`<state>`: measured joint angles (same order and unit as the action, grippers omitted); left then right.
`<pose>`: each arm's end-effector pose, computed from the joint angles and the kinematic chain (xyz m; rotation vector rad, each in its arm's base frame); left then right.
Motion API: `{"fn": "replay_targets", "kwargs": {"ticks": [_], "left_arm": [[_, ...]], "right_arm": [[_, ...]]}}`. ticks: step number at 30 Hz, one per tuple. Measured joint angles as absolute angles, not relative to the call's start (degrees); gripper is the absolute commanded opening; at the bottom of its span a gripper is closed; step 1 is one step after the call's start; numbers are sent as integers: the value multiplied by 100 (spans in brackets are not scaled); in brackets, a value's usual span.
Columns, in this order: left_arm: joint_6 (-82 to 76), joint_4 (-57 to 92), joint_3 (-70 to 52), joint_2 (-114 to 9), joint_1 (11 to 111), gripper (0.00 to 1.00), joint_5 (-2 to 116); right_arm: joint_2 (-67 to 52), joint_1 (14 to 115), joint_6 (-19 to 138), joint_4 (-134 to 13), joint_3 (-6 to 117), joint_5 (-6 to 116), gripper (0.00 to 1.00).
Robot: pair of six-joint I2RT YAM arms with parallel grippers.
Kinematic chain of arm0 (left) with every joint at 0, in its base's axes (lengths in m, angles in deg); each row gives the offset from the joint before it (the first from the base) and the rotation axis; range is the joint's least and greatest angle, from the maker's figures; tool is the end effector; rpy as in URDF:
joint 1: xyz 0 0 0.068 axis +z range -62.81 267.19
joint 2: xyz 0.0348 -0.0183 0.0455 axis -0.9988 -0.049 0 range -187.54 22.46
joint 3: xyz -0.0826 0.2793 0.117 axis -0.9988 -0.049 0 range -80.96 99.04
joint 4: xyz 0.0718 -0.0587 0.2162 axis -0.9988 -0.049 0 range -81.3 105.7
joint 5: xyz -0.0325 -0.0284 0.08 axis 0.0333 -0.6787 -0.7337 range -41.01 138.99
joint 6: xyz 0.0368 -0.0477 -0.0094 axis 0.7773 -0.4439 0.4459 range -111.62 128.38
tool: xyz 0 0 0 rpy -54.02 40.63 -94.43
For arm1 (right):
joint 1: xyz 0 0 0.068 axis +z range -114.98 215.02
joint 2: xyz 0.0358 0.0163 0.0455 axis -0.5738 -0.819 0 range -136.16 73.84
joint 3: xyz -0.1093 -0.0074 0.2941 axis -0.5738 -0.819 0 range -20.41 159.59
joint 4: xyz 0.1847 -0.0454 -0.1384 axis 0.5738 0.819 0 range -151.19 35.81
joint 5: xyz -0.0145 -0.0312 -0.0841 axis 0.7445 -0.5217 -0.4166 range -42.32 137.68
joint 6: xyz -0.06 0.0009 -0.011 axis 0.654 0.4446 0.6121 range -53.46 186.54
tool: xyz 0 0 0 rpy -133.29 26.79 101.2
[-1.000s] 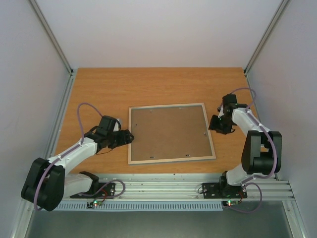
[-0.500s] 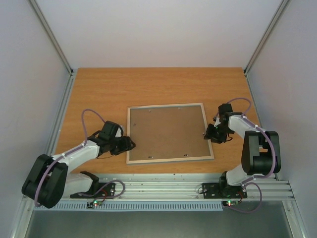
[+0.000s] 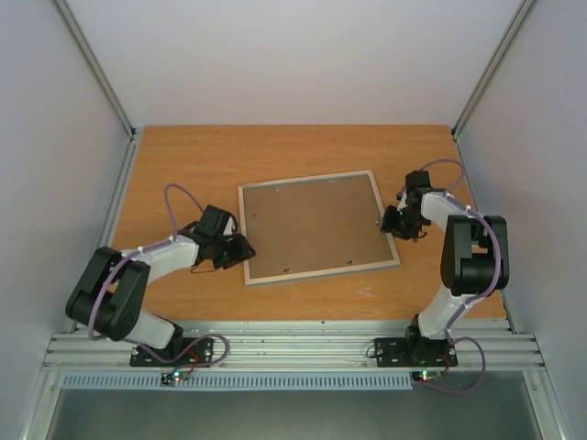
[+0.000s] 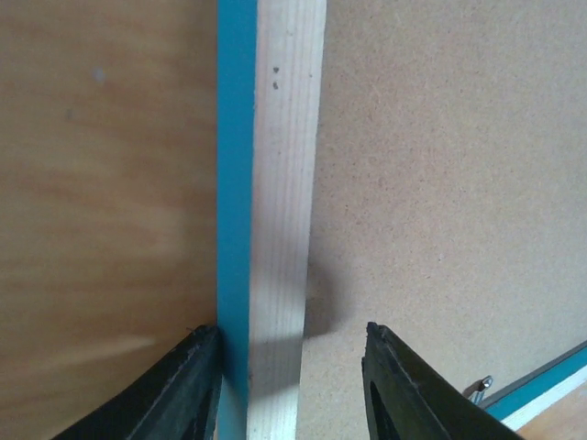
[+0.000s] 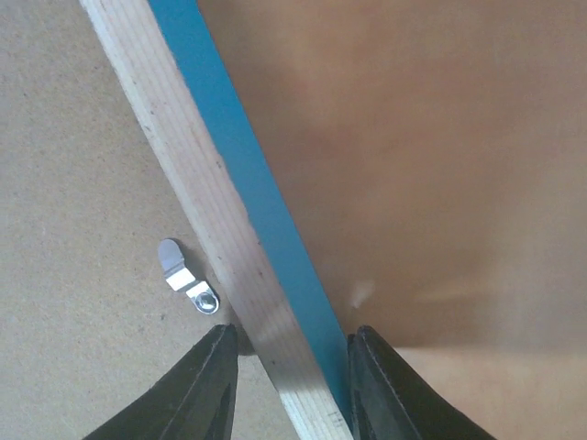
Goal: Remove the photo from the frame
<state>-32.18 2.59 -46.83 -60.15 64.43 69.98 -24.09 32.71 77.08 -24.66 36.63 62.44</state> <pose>0.2009 -0.1019 0.1921 -0.3030 2.7837 -0.8128 0.2912 -0.0001 0.2050 -0.2475 2.8664 0.3348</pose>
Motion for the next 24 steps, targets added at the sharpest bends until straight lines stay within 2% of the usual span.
{"fn": "replay_targets", "kwargs": {"ticks": [7,13,24], "left_arm": [[-3139,152,-3912,-6738,6511,44,6778],[-2975,14,-3859,-6673,6532,52,6638],[-2831,-455,-4250,-5742,6532,57,6384]], "right_arm": [[-3152,3267,7800,-2761,4548,6290,40],[-3139,3317,7822,-2778,4557,6389,45],[-1148,3743,7774,-2769,3333,6491,49]]}}
